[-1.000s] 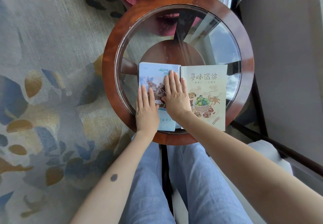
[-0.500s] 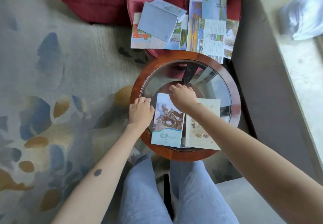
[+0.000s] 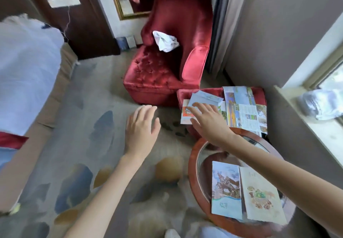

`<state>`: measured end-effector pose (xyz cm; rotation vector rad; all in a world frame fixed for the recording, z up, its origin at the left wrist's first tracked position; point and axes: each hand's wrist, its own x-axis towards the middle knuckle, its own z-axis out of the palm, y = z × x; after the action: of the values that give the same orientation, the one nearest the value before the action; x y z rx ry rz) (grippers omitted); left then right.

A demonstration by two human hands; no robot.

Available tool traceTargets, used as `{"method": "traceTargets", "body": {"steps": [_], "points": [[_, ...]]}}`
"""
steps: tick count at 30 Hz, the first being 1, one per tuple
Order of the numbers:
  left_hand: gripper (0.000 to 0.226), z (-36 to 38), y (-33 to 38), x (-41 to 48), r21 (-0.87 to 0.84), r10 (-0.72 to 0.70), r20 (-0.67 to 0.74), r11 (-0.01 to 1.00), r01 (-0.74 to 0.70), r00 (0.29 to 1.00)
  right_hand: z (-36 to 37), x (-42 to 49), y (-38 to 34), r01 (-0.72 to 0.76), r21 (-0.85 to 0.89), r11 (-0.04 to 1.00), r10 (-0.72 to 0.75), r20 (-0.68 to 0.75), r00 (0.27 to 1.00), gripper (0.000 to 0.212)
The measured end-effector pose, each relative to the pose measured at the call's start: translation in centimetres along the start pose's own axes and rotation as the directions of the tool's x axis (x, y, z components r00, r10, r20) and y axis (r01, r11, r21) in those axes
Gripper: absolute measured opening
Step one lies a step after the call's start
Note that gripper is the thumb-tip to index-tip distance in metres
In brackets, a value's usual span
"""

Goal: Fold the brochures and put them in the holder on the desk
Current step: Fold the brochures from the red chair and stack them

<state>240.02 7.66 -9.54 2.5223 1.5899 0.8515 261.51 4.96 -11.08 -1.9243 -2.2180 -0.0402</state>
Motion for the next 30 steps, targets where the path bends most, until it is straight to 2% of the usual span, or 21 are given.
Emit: {"method": "traceTargets", "body": {"steps": [4,9,15,18,23,30], "points": [[0.032,-1.8,-3.0,2.4,0.038,0.034,-0.066,0.999,-0.031,0.997,-0.9,3.8,-2.4,-0.018,0.049,0.999,0.023,-0.111,0.994,0.039],[0.031,0.2,-6.2,6.6,0.041,0.117,-0.098,0.993,-0.114,0.988,-0.6,8.4,-2.1,-0.104,0.092,0.990,0.121,-0.202,0.972,0.035],[0.031,6.9,-8.9,15.4,0.005,0.165,0.017,0.986,-0.165,0.986,2.9,14.2,3.8,-0.278,0.111,0.954,0.296,-0.199,0.934,0.036],[0.032,11.1,-10.7,20.8,0.011,0.236,0.089,0.971,-0.238,0.968,5.9,17.3,8.6,-0.433,0.133,0.892,0.450,-0.154,0.880,0.035],[0.037,17.9,-12.0,31.4,-0.016,0.303,0.215,0.951,-0.307,0.928,8.7,21.1,15.8,-0.646,0.120,0.754,0.656,-0.084,0.750,0.042],[0.039,25.5,-11.7,40.3,-0.147,0.507,0.206,0.861,-0.486,0.837,8.7,21.5,21.0,-0.825,0.083,0.559,0.829,-0.096,0.551,0.041]]}}
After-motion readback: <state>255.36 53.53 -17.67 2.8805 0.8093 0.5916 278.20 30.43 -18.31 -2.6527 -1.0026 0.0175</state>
